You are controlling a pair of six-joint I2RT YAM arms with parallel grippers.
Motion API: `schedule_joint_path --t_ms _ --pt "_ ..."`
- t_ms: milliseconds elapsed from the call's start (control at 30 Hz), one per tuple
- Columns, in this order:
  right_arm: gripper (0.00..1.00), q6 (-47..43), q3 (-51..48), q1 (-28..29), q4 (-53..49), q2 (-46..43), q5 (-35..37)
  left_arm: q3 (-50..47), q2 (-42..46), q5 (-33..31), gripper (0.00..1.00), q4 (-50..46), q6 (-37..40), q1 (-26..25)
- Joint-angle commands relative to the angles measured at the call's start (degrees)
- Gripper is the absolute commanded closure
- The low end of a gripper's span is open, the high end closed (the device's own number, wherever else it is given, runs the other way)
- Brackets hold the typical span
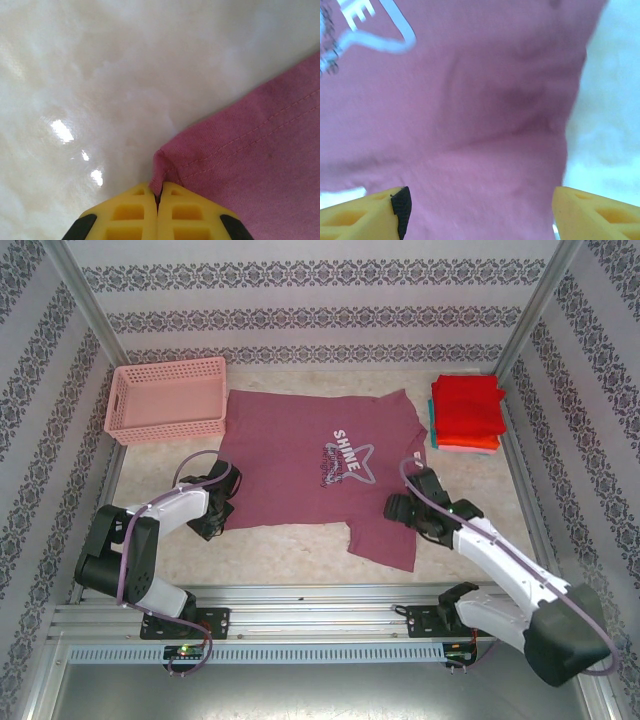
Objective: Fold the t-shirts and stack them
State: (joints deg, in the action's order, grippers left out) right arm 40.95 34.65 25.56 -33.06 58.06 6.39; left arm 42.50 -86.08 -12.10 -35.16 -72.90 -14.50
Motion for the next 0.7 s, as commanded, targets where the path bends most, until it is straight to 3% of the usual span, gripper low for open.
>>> schedule_joint_path --t_ms 0,267,400,667 --pt "0.27 10.4 -3.5 3.78 -7.98 -2.73 2.9 -2.37 -1.13 2.72 1.0 5.05 -0.38 0.79" --pt "0.35 20.78 -5.3 10.51 -2.19 4.05 5.17 -3.04 -0.72 2.77 1.0 6.16 -0.4 0.82" --pt "0.45 21.8 -3.86 10.32 -2.22 8.29 5.99 -3.17 -0.13 2.43 1.0 5.92 -0.17 0.8" --pt "0.47 23.11 -3.03 8.5 0.36 13.29 5.47 -3.48 0.04 2.25 1.0 6.17 -0.16 0.8"
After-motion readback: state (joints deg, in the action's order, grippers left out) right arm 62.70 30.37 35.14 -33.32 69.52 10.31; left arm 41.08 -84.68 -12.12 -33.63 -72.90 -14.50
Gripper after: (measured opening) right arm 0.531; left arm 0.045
